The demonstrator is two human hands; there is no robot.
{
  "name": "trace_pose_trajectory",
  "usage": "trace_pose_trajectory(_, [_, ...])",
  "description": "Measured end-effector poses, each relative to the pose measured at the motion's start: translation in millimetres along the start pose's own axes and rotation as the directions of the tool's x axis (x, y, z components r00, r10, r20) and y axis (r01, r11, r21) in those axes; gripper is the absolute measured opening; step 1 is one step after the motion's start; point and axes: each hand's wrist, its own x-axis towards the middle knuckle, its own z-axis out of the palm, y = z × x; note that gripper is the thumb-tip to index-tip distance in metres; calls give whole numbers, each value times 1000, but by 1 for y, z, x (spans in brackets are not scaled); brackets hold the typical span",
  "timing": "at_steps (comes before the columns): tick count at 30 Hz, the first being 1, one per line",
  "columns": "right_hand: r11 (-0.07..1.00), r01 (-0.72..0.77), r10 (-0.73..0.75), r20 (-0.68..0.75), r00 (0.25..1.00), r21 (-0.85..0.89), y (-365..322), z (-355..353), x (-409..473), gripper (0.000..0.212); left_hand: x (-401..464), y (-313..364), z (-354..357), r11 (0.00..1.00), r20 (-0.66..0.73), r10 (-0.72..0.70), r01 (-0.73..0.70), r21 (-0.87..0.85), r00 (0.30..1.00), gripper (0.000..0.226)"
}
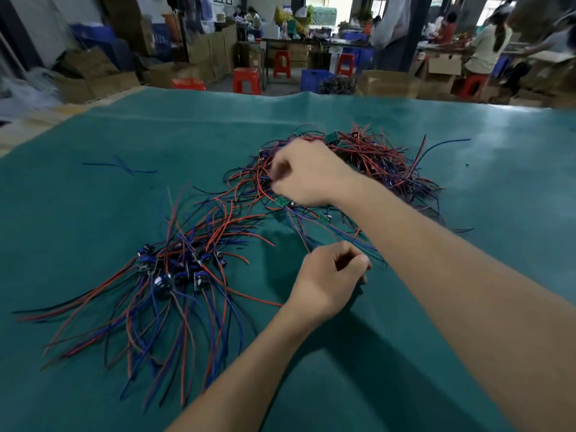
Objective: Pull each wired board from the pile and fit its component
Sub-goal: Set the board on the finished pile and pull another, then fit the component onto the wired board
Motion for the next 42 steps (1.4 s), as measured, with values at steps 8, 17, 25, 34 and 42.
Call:
trace_pose_trajectory(8, [985,-150,150,2,989,86,73,51,-8,30,2,-1,-1,1000,-98,-14,13,-10,995,15])
trace_pose_trajectory(17, [673,-138,306,-103,947,727,98,-5,-83,32,5,-1,0,959,-229,-83,15,-283,970,21])
trace_pose_trajectory(25, [620,-223,225,102,969,753,81,73,-146,41,0,6,-2,954,-138,-77,33,-298,987,31])
trace_pose_trajectory(34, [751,17,309,-374,875,660,108,66,-145,30,-8,14,-1,967,137,32,3,-253,990,33])
trace_pose_trajectory(42, [25,-50,384,36,922,998,106,58,-147,20,-10,15,-5,992,205,40,-14,-125,978,37])
